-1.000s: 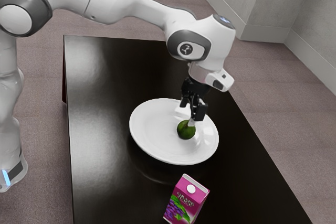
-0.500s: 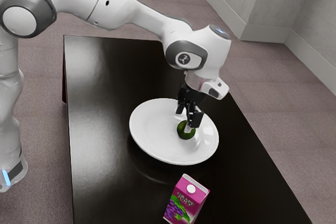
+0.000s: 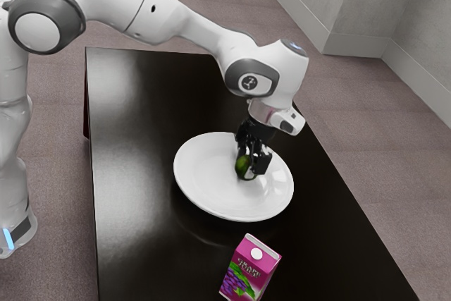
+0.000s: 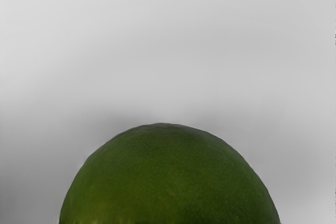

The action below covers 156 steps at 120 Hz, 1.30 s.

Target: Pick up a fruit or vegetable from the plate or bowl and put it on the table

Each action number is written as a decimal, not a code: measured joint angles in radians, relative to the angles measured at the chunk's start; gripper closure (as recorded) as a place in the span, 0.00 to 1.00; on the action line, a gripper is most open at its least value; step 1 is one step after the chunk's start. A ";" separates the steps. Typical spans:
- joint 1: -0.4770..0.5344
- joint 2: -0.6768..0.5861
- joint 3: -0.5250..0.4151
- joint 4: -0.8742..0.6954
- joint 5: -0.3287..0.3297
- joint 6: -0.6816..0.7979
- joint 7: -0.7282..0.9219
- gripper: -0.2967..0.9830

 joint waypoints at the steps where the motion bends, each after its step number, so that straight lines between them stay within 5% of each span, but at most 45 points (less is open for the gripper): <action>1: 0.000 -0.001 0.001 0.000 0.001 0.000 0.000 0.56; 55: -0.014 -0.017 0.040 0.158 0.046 -0.030 0.013 0.52; 116: 0.094 0.059 0.134 0.221 0.064 -0.042 0.057 0.53; 135: 0.092 0.059 0.135 0.229 0.057 -0.044 0.071 0.34; 156: 0.092 0.059 0.135 0.268 0.049 -0.053 0.087 0.26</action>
